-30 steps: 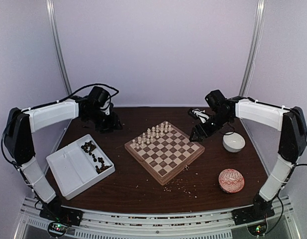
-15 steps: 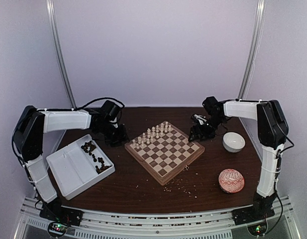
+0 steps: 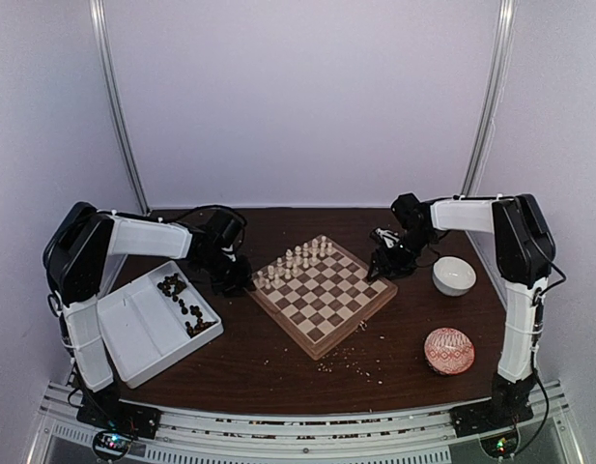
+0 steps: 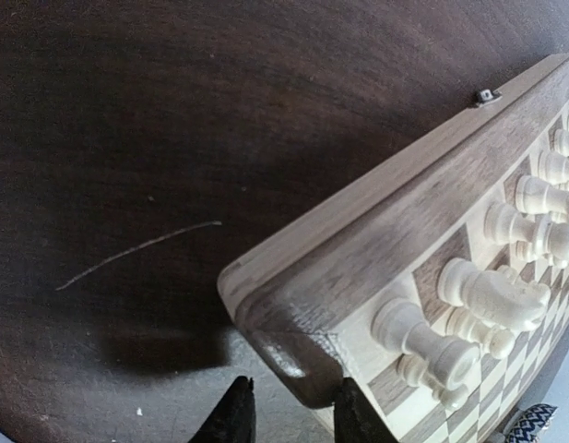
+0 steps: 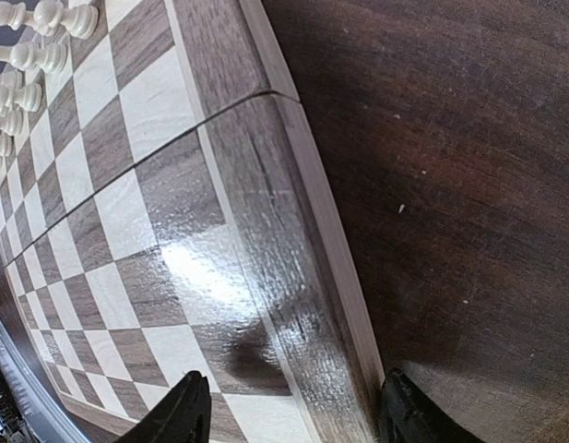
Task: Set up the chess pieces on the board
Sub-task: Adjust the chessboard at the center of the board.
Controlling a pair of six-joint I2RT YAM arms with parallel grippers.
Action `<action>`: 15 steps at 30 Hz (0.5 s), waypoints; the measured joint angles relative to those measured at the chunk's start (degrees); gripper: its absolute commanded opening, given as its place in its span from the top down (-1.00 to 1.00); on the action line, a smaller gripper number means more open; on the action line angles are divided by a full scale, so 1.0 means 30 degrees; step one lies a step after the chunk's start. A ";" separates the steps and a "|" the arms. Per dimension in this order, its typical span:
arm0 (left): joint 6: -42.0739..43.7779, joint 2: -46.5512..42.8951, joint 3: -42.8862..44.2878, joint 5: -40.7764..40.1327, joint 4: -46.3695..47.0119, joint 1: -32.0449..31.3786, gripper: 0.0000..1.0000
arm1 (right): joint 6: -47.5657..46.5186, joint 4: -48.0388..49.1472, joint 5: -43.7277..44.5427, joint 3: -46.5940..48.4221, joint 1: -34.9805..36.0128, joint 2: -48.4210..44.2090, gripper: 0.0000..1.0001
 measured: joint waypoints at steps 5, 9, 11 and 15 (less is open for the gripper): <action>-0.0044 0.0138 0.0000 0.0073 0.0495 -0.0007 0.43 | -0.0058 0.0408 -0.0080 -0.0896 0.0073 -0.0058 -0.15; -0.0029 0.0211 -0.0015 0.0058 0.0903 -0.0007 0.48 | -0.0109 0.1246 -0.0080 -0.2266 0.0211 -0.0918 -0.09; -0.0015 0.0211 -0.0117 0.0044 0.1144 0.0000 0.56 | -0.0160 0.1647 -0.0066 -0.3213 0.0357 -0.1566 -0.06; 0.0000 0.0211 -0.0321 -0.0007 0.1829 0.0022 0.64 | -0.0459 0.1734 -0.0197 -0.4852 0.0816 -0.2754 0.00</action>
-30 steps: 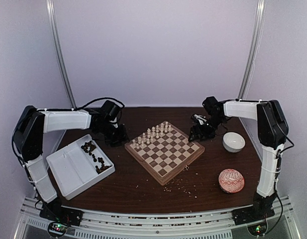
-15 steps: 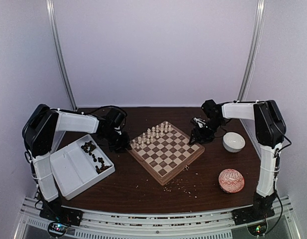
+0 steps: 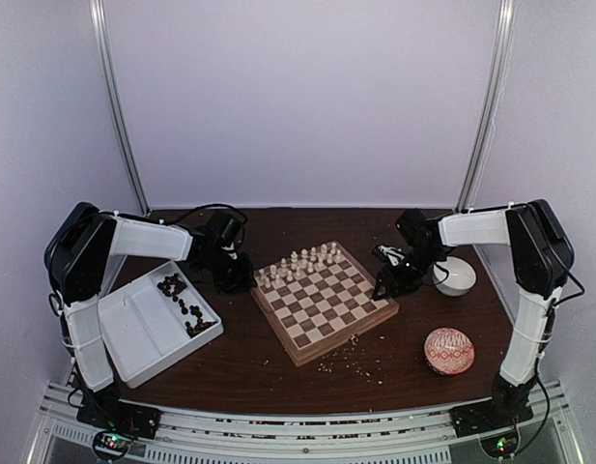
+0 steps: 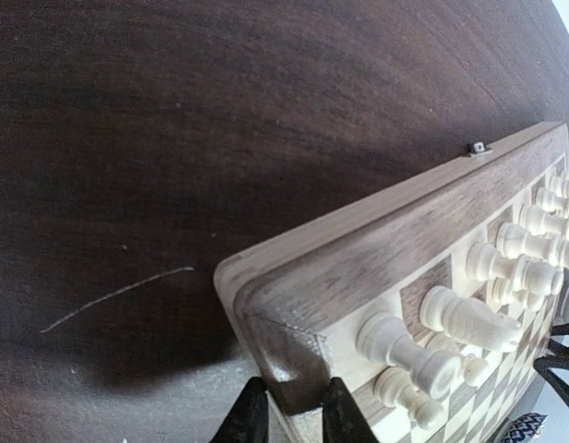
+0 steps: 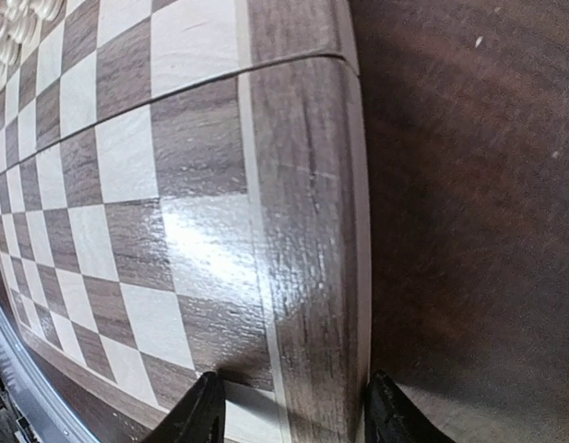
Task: Set up the chess pieces on the board
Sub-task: Adjust the chessboard at the center of the board.
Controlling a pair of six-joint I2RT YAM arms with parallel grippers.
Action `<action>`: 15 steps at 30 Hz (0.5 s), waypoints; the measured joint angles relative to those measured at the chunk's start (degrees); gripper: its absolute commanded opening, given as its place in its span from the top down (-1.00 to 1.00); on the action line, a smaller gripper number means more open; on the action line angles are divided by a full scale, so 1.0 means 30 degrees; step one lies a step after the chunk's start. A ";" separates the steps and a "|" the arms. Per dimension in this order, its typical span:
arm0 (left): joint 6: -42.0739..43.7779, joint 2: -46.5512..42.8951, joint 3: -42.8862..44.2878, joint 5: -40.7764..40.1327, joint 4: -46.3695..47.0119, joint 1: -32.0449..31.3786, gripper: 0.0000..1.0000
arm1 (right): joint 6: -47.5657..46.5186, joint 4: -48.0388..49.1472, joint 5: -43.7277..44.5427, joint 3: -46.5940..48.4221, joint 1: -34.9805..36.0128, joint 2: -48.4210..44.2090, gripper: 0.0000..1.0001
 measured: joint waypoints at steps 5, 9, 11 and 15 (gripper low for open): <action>0.0000 -0.0015 -0.0219 -0.0095 0.0634 0.0058 0.66 | -0.0102 0.0656 -0.0262 -0.1734 0.0605 -0.1151 0.03; 0.0000 -0.0488 -0.0823 -0.0590 0.0998 0.0044 0.81 | -0.0073 0.0765 -0.0379 -0.2259 0.1231 -0.1552 0.08; 0.0087 -0.0954 -0.1195 -0.1086 0.0772 -0.0015 1.00 | -0.0058 0.0816 -0.0605 -0.2404 0.1501 -0.1617 0.10; 0.0699 -0.2018 -0.1311 -0.2608 -0.0568 -0.0262 1.00 | -0.0160 0.0787 -0.1049 -0.2601 0.1865 -0.1712 0.02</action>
